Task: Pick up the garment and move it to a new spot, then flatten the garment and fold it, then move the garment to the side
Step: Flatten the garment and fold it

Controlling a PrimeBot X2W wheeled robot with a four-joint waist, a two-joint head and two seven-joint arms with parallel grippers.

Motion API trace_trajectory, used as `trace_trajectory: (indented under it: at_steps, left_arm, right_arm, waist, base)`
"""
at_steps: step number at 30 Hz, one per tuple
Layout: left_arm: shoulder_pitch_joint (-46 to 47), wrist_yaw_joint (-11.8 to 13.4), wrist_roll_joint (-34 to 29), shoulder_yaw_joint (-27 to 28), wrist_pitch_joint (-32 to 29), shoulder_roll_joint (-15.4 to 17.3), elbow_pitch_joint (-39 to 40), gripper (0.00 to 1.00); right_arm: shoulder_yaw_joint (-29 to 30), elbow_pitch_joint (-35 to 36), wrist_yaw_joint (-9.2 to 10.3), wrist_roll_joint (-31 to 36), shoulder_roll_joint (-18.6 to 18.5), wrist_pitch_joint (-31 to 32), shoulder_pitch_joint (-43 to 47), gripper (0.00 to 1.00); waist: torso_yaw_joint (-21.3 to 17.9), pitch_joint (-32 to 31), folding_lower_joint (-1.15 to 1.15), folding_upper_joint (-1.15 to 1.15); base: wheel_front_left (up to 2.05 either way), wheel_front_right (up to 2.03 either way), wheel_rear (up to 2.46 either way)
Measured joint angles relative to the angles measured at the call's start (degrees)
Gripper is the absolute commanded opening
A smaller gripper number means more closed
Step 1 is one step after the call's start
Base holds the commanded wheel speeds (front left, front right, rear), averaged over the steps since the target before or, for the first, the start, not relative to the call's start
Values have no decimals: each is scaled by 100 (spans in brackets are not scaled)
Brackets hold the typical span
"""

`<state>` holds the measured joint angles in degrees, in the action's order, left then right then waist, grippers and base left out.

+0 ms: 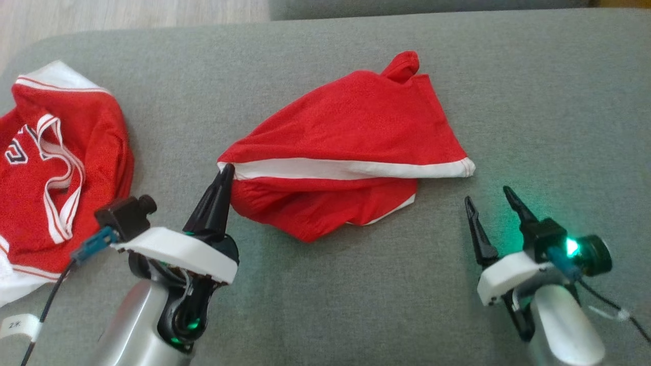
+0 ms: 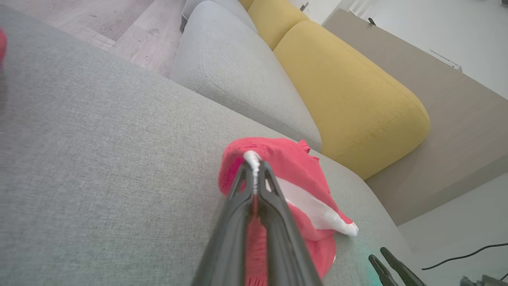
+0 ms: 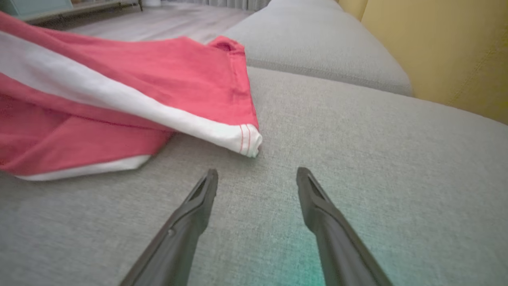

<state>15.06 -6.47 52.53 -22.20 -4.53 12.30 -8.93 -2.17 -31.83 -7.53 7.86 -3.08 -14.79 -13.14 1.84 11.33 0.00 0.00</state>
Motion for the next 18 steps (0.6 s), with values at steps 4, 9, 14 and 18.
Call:
trace_trajectory:
  at_steps: [4,9,14,18]
  left_arm:
    - [20,0,0,-16,1,-7,14,0]
    - [101,-2,0,-52,2,-12,16,0]
    - [175,-5,19,-80,4,-11,14,0]
    - [216,-9,43,-104,4,-11,10,0]
  right_arm:
    - [62,-474,0,236,-58,0,-423,100]
    - [12,-671,0,283,-62,1,-698,100]
    - [4,-706,0,283,-64,1,-742,100]
    - [-51,-714,0,283,-65,1,-745,92]
  waist:
    - [72,111,0,0]
    - [151,229,0,0]
    - [199,299,0,0]
    - [225,325,0,0]
  base:
    - [0,0,0]
    - [0,0,0]
    - [0,0,0]
    - [0,0,0]
